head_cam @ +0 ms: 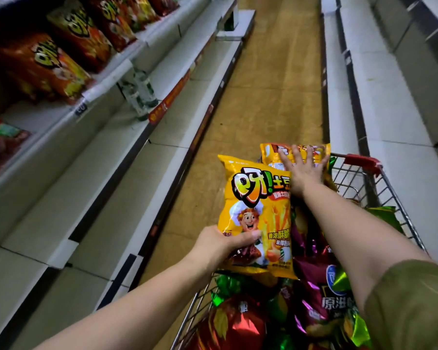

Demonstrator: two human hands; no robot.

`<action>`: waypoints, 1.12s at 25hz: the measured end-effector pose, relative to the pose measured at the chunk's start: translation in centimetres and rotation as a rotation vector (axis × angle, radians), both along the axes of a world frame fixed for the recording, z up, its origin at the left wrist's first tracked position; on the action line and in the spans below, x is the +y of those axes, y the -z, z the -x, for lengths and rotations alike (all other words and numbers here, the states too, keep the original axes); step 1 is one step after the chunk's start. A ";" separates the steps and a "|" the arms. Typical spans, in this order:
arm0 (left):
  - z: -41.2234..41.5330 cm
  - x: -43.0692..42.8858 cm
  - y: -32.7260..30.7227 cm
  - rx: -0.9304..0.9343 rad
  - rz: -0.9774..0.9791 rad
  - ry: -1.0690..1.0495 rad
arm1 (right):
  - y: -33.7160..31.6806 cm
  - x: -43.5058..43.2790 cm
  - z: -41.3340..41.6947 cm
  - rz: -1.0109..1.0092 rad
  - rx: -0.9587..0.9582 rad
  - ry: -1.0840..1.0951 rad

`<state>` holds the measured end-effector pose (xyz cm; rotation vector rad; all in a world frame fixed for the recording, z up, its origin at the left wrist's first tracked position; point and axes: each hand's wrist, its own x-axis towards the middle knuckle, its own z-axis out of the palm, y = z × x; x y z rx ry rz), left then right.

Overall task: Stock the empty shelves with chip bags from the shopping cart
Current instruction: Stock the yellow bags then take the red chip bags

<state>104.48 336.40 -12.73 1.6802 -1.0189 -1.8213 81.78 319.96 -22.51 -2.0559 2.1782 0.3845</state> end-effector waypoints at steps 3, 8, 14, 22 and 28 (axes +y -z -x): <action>-0.1 0.4 0.4 -0.005 0.002 -0.037 | 0.1 1.1 -0.1 0.077 -0.022 -0.015; -1.2 1.7 -1.2 -0.004 0.043 -0.022 | -4.7 6.1 2.5 0.435 -0.472 0.065; -1.3 3.7 -6.5 0.085 0.166 0.064 | -16.7 15.2 5.5 0.615 -1.340 0.270; -0.9 7.5 -14.4 0.283 0.351 0.246 | -28.1 31.1 4.0 0.433 -1.667 0.302; -1.0 10.9 -18.2 0.363 0.406 0.468 | -34.4 40.9 1.3 0.587 -1.610 0.369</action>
